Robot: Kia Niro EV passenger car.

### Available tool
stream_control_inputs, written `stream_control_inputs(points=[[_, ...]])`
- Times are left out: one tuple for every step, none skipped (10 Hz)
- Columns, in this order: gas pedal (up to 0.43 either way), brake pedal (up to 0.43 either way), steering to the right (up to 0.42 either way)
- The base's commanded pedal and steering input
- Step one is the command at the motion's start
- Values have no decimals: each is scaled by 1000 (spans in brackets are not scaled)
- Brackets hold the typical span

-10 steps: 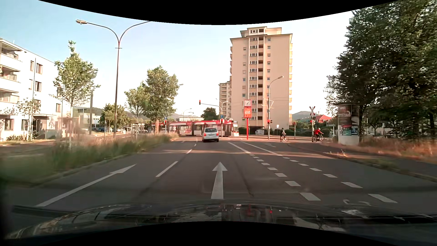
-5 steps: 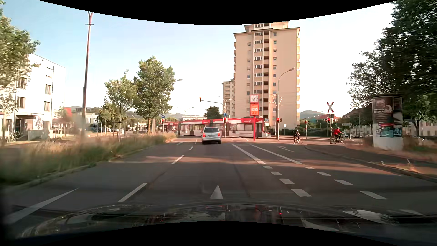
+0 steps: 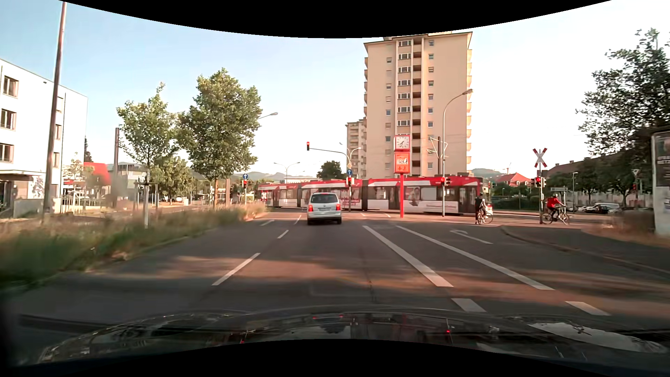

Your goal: Follow the waypoints while adhering to traffic rules and regulations

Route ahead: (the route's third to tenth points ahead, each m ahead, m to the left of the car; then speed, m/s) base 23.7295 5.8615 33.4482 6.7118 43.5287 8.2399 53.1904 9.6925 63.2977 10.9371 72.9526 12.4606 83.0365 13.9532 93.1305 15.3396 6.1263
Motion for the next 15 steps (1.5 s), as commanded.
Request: stream_control_inputs(points=[[0,232,-40],[0,232,-42],[0,232,-43],[0,232,-43],[0,238,-44],[0,244,-44],[0,250,-44],[0,250,-44],[0,250,-45],[0,250,-44],[0,244,-45],[0,244,-44],[0,244,-44],[0,244,-44],[0,244,-44]])
